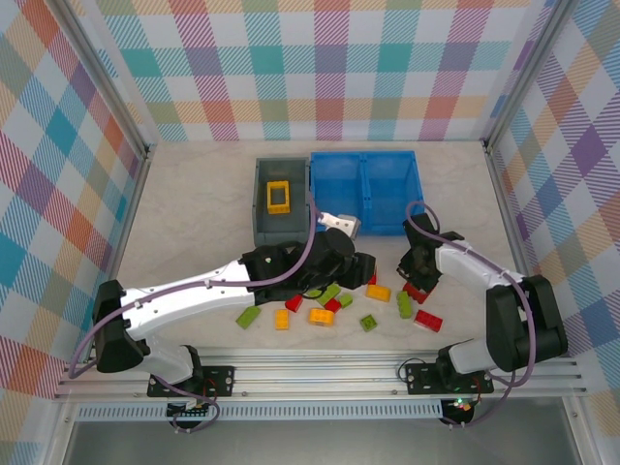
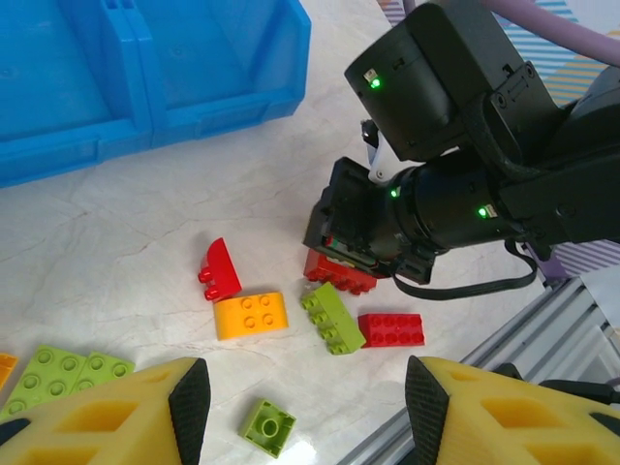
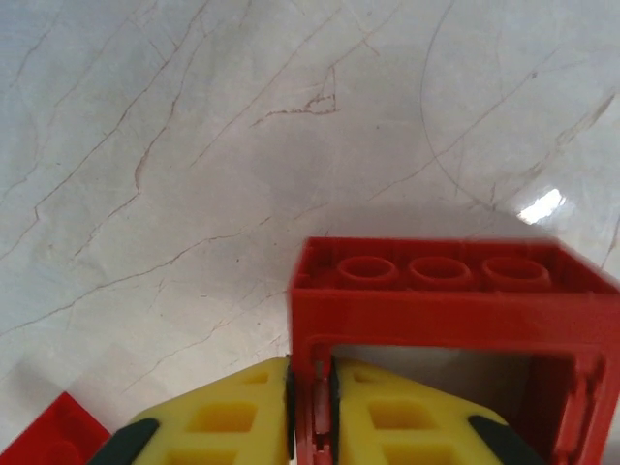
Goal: Sort the legos into containers by color
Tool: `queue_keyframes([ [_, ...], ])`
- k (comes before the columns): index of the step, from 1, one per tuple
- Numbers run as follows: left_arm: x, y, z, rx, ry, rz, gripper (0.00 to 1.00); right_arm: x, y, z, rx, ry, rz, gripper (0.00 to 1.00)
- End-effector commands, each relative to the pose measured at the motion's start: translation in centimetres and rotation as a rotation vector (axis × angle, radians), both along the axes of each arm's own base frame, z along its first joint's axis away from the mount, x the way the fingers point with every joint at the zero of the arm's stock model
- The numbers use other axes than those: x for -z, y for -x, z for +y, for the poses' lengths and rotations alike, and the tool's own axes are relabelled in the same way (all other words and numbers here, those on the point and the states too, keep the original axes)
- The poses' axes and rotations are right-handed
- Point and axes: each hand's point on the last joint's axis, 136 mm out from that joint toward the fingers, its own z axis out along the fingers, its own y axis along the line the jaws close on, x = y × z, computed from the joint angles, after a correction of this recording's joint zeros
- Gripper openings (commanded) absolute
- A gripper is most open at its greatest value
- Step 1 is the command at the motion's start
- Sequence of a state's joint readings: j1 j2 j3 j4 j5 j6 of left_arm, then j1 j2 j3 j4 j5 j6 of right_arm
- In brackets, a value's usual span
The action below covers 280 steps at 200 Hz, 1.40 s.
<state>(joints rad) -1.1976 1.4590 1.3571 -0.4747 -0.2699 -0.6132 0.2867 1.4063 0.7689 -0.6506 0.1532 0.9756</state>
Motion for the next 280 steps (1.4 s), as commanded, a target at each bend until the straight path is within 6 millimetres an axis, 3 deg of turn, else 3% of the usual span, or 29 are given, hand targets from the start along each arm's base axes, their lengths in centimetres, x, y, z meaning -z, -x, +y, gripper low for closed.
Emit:
queue_keyframes([
  [1,-2.6,-0.1,1.2,-0.031,0.021,-0.052,0.58,-2.8,-1.0,-0.3,-0.051,0.042,-0.067,0.13],
  [21,-4.6,-0.7,1.8,-0.070,0.038,-0.087,0.59,-7.1,-2.9,0.5,-0.142,0.071,-0.190,0.12],
  [54,-8.0,-2.7,2.2,-0.140,0.074,-0.157,0.60,-14.2,-9.0,4.3,-0.380,0.021,-0.407,0.14],
  [70,-8.8,-4.1,2.5,-0.178,0.078,-0.168,0.60,-16.0,-12.0,5.7,-0.476,0.020,-0.432,0.14],
  [86,-9.5,-5.5,2.7,-0.207,0.082,-0.188,0.60,-16.6,-15.0,6.7,-0.547,0.035,-0.431,0.14],
  [123,-10.1,-7.4,2.7,-0.236,0.115,-0.194,0.60,-15.0,-21.0,6.7,-0.666,0.112,-0.381,0.12],
  [155,-9.7,-7.8,2.5,-0.232,0.108,-0.187,0.60,-11.5,-24.2,5.7,-0.704,0.182,-0.290,0.12],
  [204,-8.5,-7.7,2.5,-0.224,0.094,-0.171,0.60,-6.4,-26.7,5.2,-0.738,0.213,-0.193,0.13],
  [243,-7.1,-7.5,2.8,-0.227,0.075,-0.153,0.60,-3.9,-28.5,4.8,-0.717,0.245,-0.150,0.15],
  [280,-5.7,-7.1,3.7,-0.241,0.060,-0.126,0.60,-3.4,-29.0,4.8,-0.702,0.247,-0.130,0.34],
])
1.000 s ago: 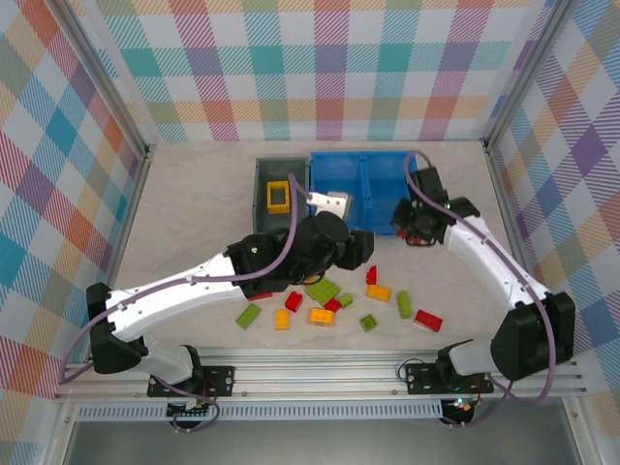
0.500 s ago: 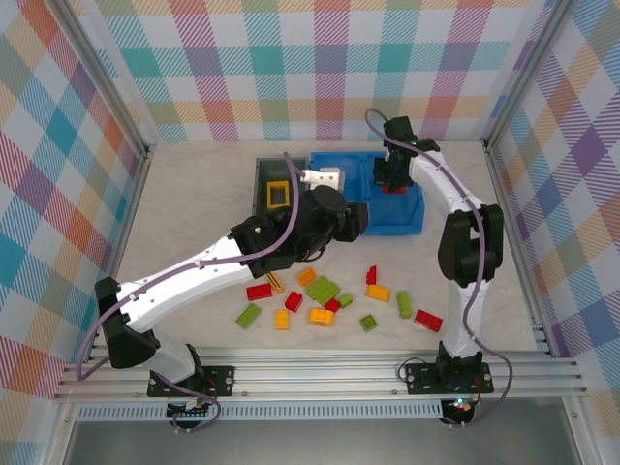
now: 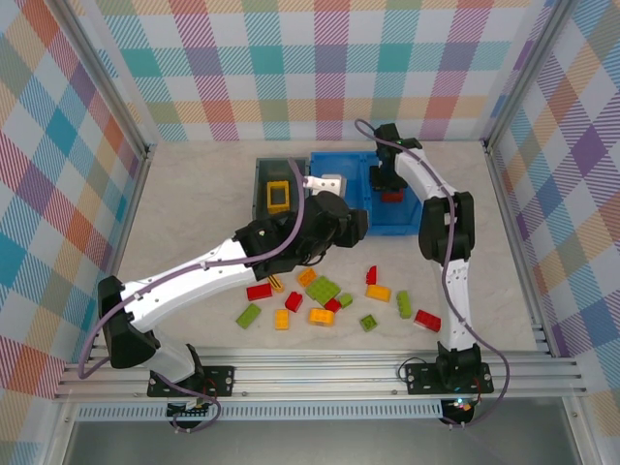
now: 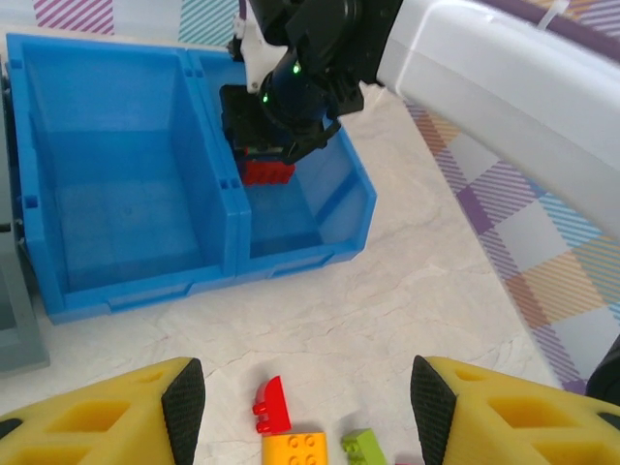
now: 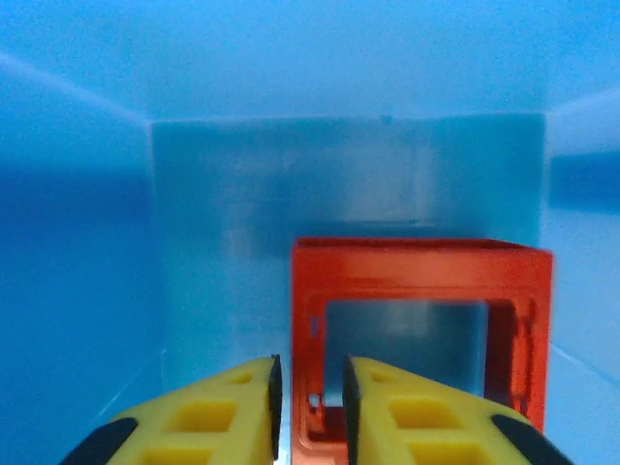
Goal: Sort the legos into containers by color
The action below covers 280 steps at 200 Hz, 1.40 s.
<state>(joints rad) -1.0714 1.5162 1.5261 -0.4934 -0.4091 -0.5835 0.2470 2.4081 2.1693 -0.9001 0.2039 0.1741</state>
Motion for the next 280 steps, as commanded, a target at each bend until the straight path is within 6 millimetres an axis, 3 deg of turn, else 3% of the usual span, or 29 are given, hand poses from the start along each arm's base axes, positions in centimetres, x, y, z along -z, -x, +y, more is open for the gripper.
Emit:
queue_keyframes([
  [1,-0.5,0.4,1.3,-0.016,0.028,0.001,0.60,-1.0,-0.1,-0.6,0.017,0.018,0.005,0.35],
  [18,0.3,0.6,2.2,-0.036,0.017,0.014,0.60,-1.8,0.0,-0.4,0.013,0.009,-0.008,0.43],
  [33,1.1,1.0,3.3,-0.059,0.004,0.031,0.60,-3.8,0.1,-0.5,0.016,0.013,-0.038,0.43],
  [73,5.4,2.5,9.2,-0.214,-0.124,0.134,0.60,-13.0,2.0,1.0,0.006,-0.028,-0.212,0.44],
  [99,9.7,4.6,13.8,-0.298,-0.232,0.244,0.60,-18.6,6.0,2.9,-0.004,-0.064,-0.315,0.47],
  [121,14.1,6.9,17.8,-0.354,-0.329,0.370,0.65,-21.4,11.7,7.4,-0.086,-0.190,-0.383,0.51],
  [141,17.9,9.0,19.7,-0.346,-0.379,0.478,0.72,-21.2,18.8,12.8,-0.223,-0.360,-0.381,0.57],
  [165,21.7,10.6,21.0,-0.311,-0.443,0.597,0.82,-18.4,28.0,17.3,-0.361,-0.540,-0.270,0.60],
  [179,23.4,11.2,21.9,-0.309,-0.481,0.658,0.85,-16.3,32.6,18.5,-0.417,-0.558,-0.211,0.62],
  [194,24.8,11.7,22.2,-0.286,-0.507,0.690,0.88,-15.0,36.1,18.6,-0.437,-0.556,-0.162,0.63],
  [226,26.6,11.5,22.3,-0.241,-0.510,0.709,0.95,-13.9,39.8,18.3,-0.404,-0.598,-0.104,0.64],
  [280,28.9,10.3,22.5,-0.211,-0.487,0.786,0.91,-13.5,41.5,17.5,-0.357,-0.618,-0.057,0.64],
])
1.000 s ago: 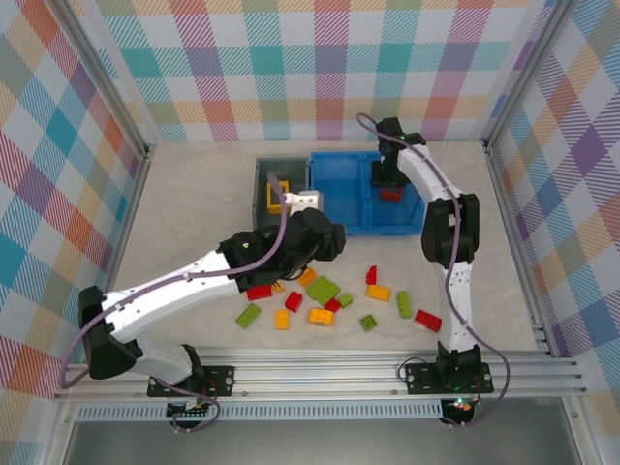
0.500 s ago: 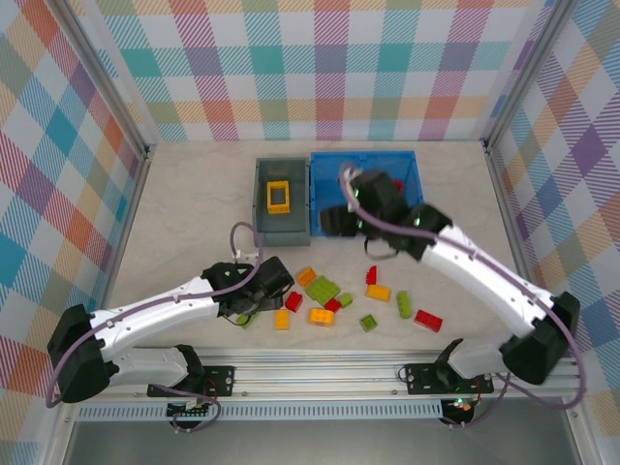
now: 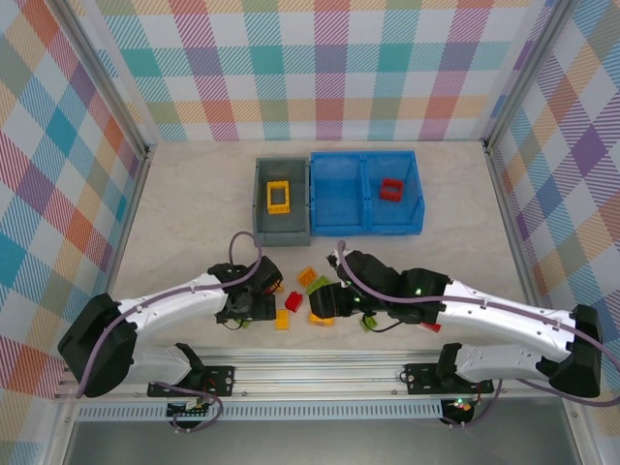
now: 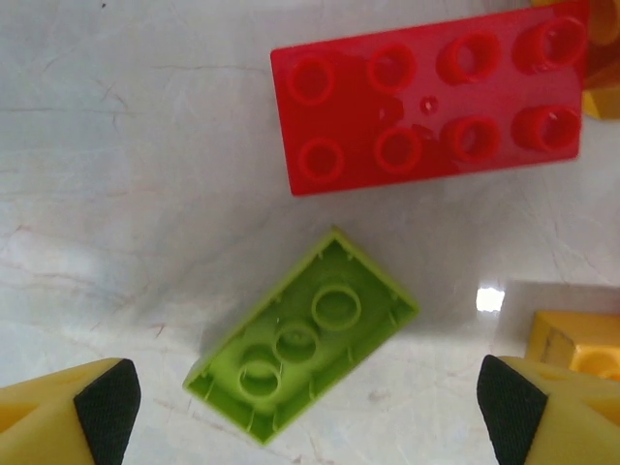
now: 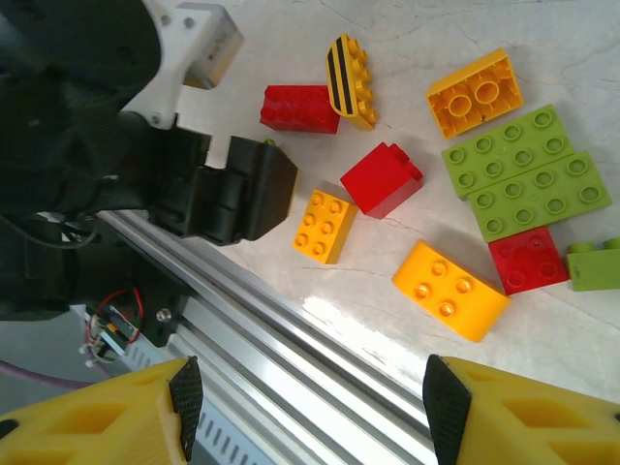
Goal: Sort the legos into containers by color
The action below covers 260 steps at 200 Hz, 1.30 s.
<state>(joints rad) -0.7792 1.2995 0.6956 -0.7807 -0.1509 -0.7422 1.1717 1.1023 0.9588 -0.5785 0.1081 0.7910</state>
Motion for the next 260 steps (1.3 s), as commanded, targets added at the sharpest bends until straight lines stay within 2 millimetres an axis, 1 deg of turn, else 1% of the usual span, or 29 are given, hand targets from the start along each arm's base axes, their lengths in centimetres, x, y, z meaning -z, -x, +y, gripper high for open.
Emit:
queue_keyframes([
  [1,1.0,-0.3,-0.4,0.039,0.028,0.036,0.91,0.0,0.2,-0.3,0.053,-0.023,0.032,0.64],
  [23,1.7,-0.5,-0.3,0.040,0.033,0.056,0.92,-0.2,0.5,-0.5,0.059,-0.035,0.039,0.64],
  [36,2.0,-0.4,-0.2,0.038,0.025,0.070,0.89,-0.3,0.4,-0.6,0.064,-0.038,0.038,0.64],
  [77,2.4,0.5,-0.6,0.013,0.074,0.099,0.71,-0.3,0.3,-0.8,0.076,-0.028,0.032,0.64],
  [101,2.2,0.9,-0.6,-0.008,0.097,0.095,0.57,-0.2,0.1,-0.9,0.081,-0.021,0.026,0.64],
  [120,2.2,1.0,-0.3,-0.022,0.091,0.084,0.54,-0.3,0.1,-0.7,0.080,-0.023,0.022,0.64],
  [133,2.5,0.9,0.0,-0.029,0.074,0.085,0.48,-0.4,0.1,-0.5,0.074,-0.028,0.023,0.64],
  [164,3.3,0.8,-0.4,-0.040,0.059,0.115,0.48,-0.6,0.4,0.1,0.037,-0.049,0.026,0.64],
  [179,3.3,0.6,-0.2,-0.042,0.034,0.115,0.44,-0.5,0.4,-0.1,0.041,-0.046,0.026,0.64],
  [188,3.2,0.4,-0.2,-0.042,0.027,0.110,0.42,-0.6,0.4,-0.2,0.043,-0.047,0.023,0.64],
  [210,2.5,0.2,-0.2,-0.033,0.018,0.092,0.35,-0.8,0.3,-0.5,0.055,-0.051,0.015,0.64],
  [233,1.3,0.0,-0.2,-0.030,0.013,0.067,0.33,-1.6,0.2,0.1,0.030,-0.079,-0.010,0.65],
  [246,0.2,0.0,-0.2,-0.030,0.016,0.051,0.33,-2.4,0.3,0.6,-0.003,-0.104,-0.027,0.65],
  [260,-2.0,-0.4,-0.6,-0.021,0.031,0.013,0.33,-3.6,0.3,0.8,-0.021,-0.126,-0.055,0.65],
])
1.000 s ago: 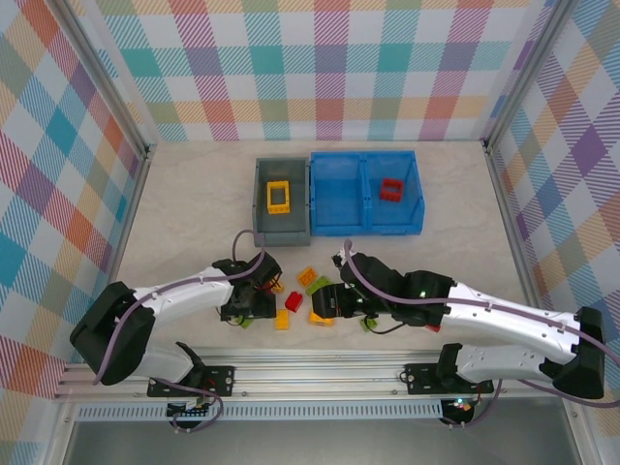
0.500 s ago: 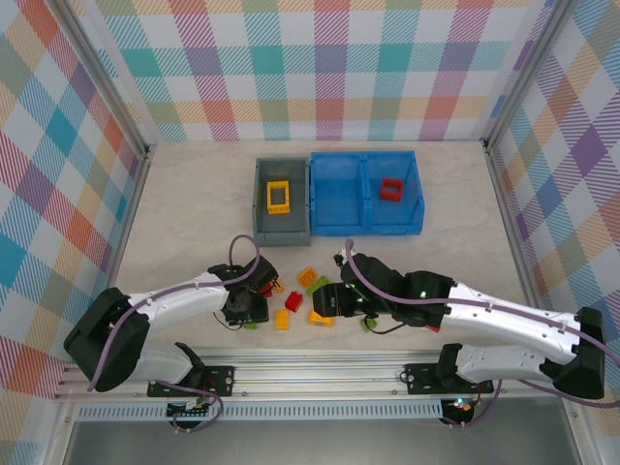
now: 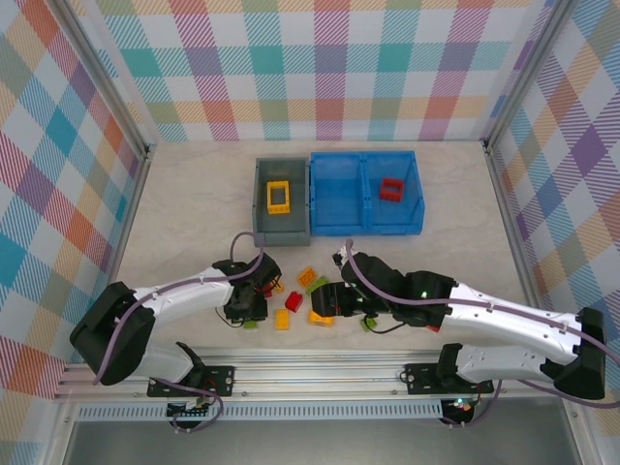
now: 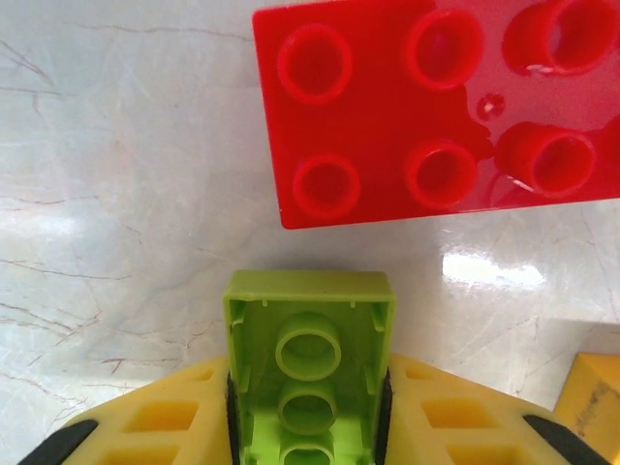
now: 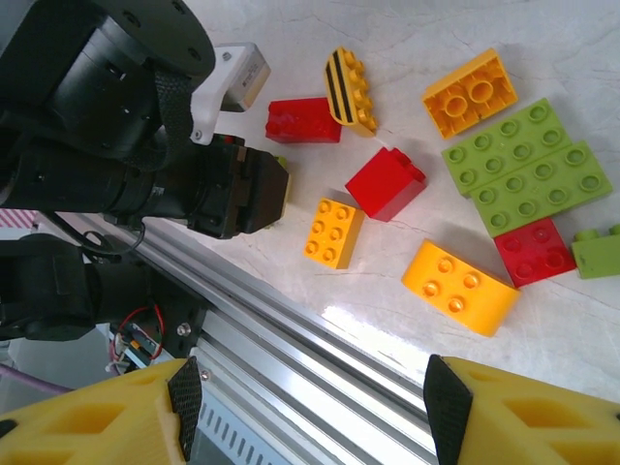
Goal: Sort the legos into containers by color
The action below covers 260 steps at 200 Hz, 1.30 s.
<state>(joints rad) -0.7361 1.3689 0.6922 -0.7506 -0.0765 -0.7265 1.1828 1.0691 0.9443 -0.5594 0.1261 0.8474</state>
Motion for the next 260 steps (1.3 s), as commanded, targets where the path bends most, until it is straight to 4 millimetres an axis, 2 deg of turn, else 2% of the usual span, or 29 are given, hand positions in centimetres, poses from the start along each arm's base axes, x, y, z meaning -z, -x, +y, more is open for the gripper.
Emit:
queue_keyframes([
  [1,-3.7,-0.7,-0.5,0.000,0.010,-0.073,0.33,-3.0,0.1,0.9,-0.060,-0.079,-0.071,0.65],
  [29,-9.6,-2.5,-2.9,0.033,0.093,-0.166,0.33,-6.5,-1.3,-0.6,-0.001,-0.101,-0.180,0.66],
  [54,-14.5,-5.5,-6.9,0.092,0.166,-0.247,0.33,-9.1,-4.6,-4.2,0.188,-0.077,-0.275,0.66],
  [85,-17.5,-10.9,-12.6,0.170,0.199,-0.312,0.33,-10.7,-8.8,-8.8,0.408,-0.071,-0.288,0.65],
  [112,-19.2,-16.2,-17.4,0.215,0.206,-0.386,0.33,-11.2,-11.5,-10.9,0.480,-0.091,-0.264,0.65],
  [124,-19.2,-18.7,-19.1,0.227,0.188,-0.414,0.33,-10.9,-12.7,-11.6,0.507,-0.090,-0.237,0.65],
  [141,-17.6,-21.9,-20.7,0.216,0.171,-0.415,0.33,-10.2,-13.9,-12.5,0.552,-0.087,-0.171,0.65],
  [165,-15.4,-25.8,-22.0,0.193,0.166,-0.428,0.33,-9.9,-14.5,-12.6,0.564,-0.106,-0.146,0.65],
  [183,-13.3,-27.6,-22.4,0.177,0.155,-0.411,0.32,-9.7,-14.4,-12.8,0.568,-0.099,-0.141,0.65],
  [221,-9.0,-29.3,-22.5,0.153,0.151,-0.354,0.34,-8.7,-14.0,-12.9,0.563,-0.091,-0.123,0.65],
  [239,-7.7,-29.2,-22.5,0.146,0.163,-0.319,0.44,-8.1,-13.8,-13.1,0.568,-0.080,-0.107,0.65],
  [260,-7.6,-29.0,-22.7,0.145,0.179,-0.305,0.53,-6.9,-13.6,-13.5,0.588,-0.048,-0.077,0.65],
])
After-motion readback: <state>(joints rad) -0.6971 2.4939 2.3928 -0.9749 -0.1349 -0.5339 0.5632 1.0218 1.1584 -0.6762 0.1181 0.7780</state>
